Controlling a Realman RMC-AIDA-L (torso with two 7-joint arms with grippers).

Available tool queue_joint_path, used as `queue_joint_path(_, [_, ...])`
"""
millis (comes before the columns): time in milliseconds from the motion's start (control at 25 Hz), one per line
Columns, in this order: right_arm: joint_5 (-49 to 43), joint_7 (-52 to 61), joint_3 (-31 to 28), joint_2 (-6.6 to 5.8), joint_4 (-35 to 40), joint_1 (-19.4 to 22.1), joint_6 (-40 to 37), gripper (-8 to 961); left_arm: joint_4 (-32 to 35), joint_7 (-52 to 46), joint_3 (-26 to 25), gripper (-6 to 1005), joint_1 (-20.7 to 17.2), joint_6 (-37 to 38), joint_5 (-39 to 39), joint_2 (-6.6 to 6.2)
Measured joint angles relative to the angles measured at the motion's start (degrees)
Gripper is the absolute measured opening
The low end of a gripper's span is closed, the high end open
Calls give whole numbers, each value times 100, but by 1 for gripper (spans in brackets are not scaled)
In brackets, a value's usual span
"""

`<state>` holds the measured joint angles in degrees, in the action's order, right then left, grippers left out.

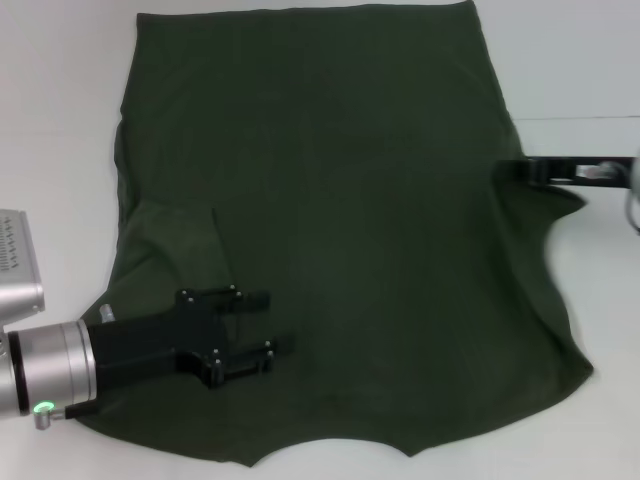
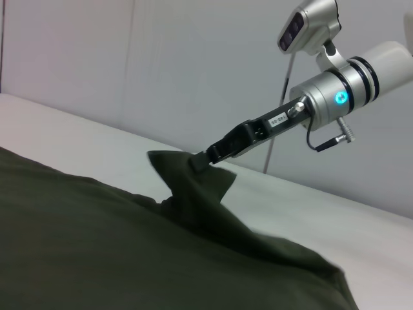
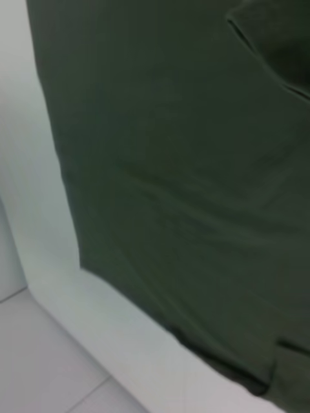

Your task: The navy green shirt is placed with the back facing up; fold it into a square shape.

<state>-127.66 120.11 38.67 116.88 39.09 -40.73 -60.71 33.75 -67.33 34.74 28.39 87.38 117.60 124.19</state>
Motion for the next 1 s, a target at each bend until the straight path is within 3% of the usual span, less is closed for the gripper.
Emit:
queue_joint_path(240, [20, -27, 73, 236, -267, -302, 305, 20, 0, -4, -2, 644, 9, -24, -70, -9])
queue_joint_path(560, [38, 15, 184, 268, -427, -402, 59, 21, 0, -7, -3, 644, 6, -102, -89, -9])
queue_joint_path(800, [-9, 349, 174, 72, -289, -218, 6, 241, 0, -8, -2, 644, 5, -108, -89, -9])
queue_joint_path(880, [-87, 503, 192, 3, -290, -150, 83, 482, 0, -8, -2, 644, 15, -108, -89, -9])
queue_joint_path(1000, [-206, 715, 193, -51, -332, -61, 253, 590, 0, -8, -2, 644, 31, -108, -89, -9])
